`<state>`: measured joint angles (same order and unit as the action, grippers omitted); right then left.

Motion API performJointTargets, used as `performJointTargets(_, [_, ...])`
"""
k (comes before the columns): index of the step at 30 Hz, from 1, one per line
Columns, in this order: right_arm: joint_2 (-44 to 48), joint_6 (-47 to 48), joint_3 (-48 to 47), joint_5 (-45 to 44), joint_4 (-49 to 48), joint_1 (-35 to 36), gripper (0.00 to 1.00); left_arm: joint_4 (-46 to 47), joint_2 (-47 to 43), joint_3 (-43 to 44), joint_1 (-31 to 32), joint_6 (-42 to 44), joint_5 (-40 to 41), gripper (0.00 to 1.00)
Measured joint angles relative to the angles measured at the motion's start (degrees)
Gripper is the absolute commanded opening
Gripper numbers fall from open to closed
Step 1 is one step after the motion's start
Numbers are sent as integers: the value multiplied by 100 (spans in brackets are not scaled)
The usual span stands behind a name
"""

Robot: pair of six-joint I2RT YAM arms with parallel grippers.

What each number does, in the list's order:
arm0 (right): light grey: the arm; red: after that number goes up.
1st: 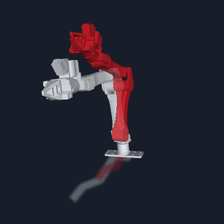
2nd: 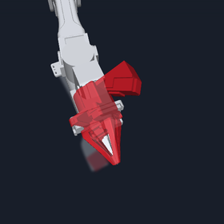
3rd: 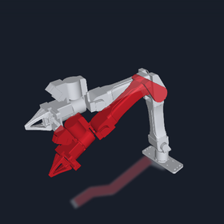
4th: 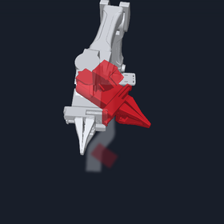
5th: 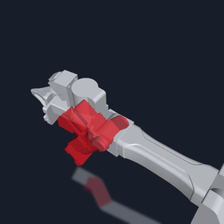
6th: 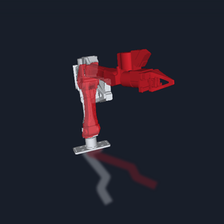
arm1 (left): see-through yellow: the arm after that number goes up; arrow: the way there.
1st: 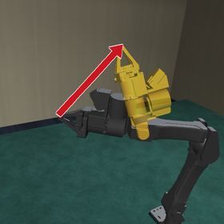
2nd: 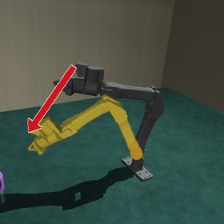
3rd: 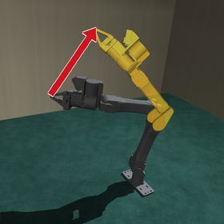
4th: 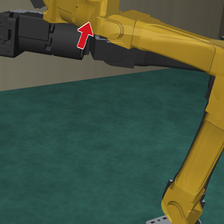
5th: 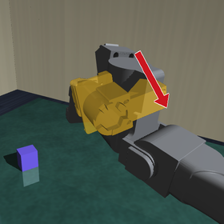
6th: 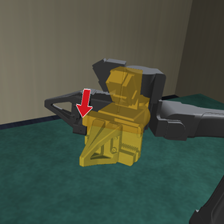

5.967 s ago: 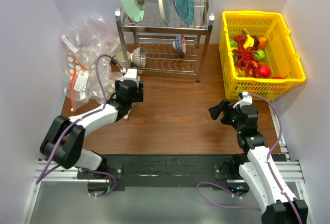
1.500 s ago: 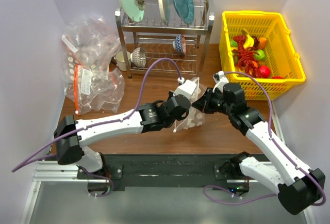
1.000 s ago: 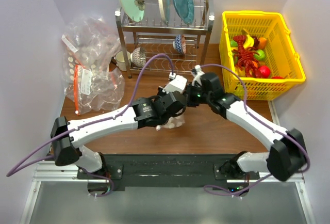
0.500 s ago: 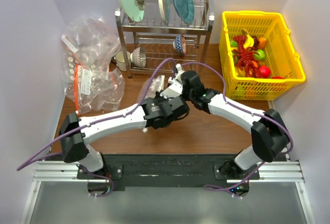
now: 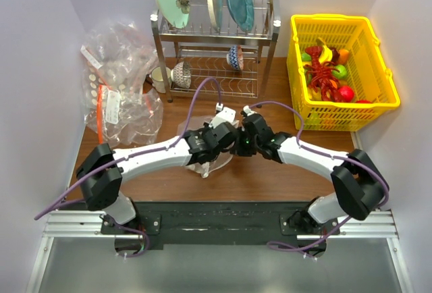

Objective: Place the food in the zip-top bag and seal the zipper
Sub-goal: Open the zipper of the food storage bag.

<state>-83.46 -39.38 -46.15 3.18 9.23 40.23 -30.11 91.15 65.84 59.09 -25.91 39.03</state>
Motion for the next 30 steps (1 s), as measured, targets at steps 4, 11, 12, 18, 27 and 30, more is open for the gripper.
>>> performJointTargets(4, [125,42,125,-417,61,0,0,-59,-22,157,-136,66,-131,0])
performJointTargets(11, [133,42,372,-866,153,0,0,-232,-518,501,-273,304,-221,0])
performJointTargets(12, [131,42,374,-885,151,0,0,-223,-586,501,-317,313,-240,0])
performJointTargets(18, [138,83,481,-925,81,0,6,-68,-557,393,-407,424,-372,0])
performJointTargets(27, [549,442,385,-898,356,0,43,157,-516,271,-422,713,-525,0])
performJointTargets(30, [887,579,245,-861,525,0,47,275,-516,267,-422,776,-597,0])
